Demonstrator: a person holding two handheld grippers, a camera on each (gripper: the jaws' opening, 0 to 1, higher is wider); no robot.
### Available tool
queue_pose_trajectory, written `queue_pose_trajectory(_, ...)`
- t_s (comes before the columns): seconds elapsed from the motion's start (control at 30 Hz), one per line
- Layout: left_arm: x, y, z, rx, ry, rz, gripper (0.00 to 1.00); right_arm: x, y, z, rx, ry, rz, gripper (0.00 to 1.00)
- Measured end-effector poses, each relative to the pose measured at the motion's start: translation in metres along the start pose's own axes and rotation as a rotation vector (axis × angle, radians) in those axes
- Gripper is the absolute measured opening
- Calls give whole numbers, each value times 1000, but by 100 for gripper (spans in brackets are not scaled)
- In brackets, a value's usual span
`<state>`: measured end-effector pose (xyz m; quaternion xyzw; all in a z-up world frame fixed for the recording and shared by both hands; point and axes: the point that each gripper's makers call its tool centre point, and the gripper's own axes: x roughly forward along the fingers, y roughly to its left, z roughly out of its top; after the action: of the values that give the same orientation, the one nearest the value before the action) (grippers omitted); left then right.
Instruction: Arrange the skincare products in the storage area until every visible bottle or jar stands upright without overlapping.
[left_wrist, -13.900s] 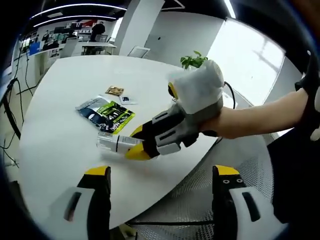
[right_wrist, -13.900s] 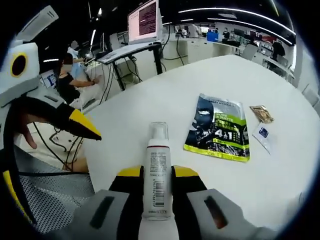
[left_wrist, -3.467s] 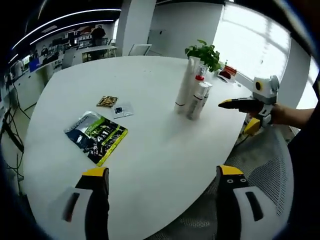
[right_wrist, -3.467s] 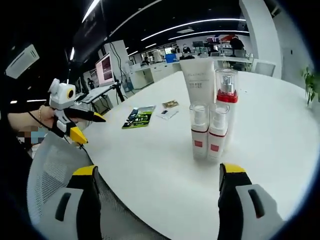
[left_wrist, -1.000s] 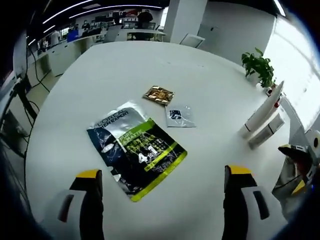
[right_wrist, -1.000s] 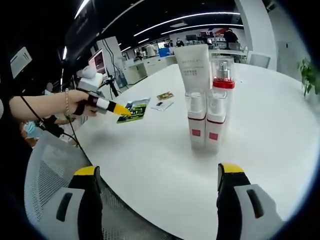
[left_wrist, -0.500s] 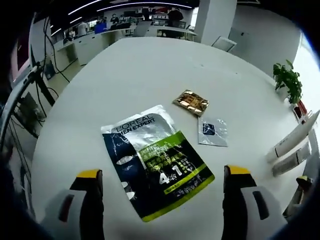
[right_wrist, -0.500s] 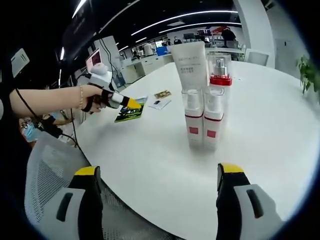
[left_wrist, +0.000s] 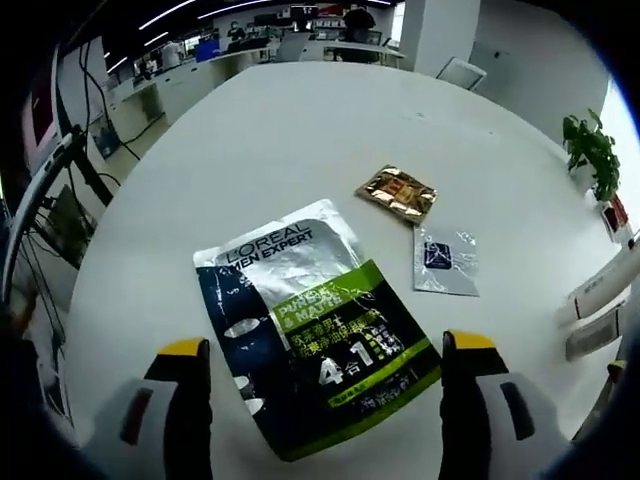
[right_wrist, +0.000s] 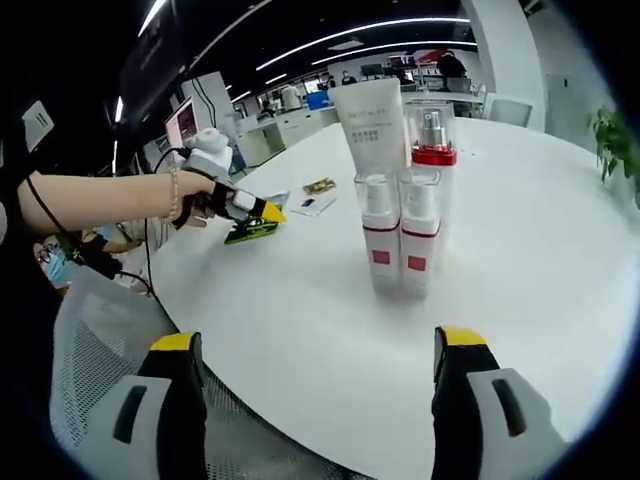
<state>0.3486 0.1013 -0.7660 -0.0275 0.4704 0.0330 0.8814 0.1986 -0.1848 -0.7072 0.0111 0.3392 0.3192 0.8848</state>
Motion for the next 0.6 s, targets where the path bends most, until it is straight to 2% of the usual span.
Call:
queue_pose_trajectory(0.07, 3, 5, -1, 39, 6, 15, 87, 1, 0, -1, -6, 5, -6, 95)
queue_pose_trajectory(0.17, 8, 8, 2, 32, -9, 2, 84, 1, 0, -1, -4, 8, -6, 95)
queue_pose_trajectory(0.27, 8, 10, 3, 39, -24, -4, 75, 1, 0, -1, 0, 8, -5, 95)
queue_pose_trajectory(0.37, 11, 15, 5, 54, -23, -15, 71, 0, 0, -1, -3, 9, -7, 95)
queue_pose_trajectory(0.43, 9, 13, 4, 60, -34, -20, 69, 0, 0, -1, -2, 10, -6, 95)
queue_pose_trajectory(0.47, 8, 11, 4, 70, -41, -24, 65, 0, 0, -1, -2, 9, -7, 94)
queue_pose_trajectory(0.5, 8, 6, 6, 100, -53, -41, 64, 0, -1, -1, -1, 8, -8, 94)
queue_pose_trajectory(0.6, 9, 8, 4, 80, -64, -32, 61, 0, -1, -1, 0, 9, -9, 94)
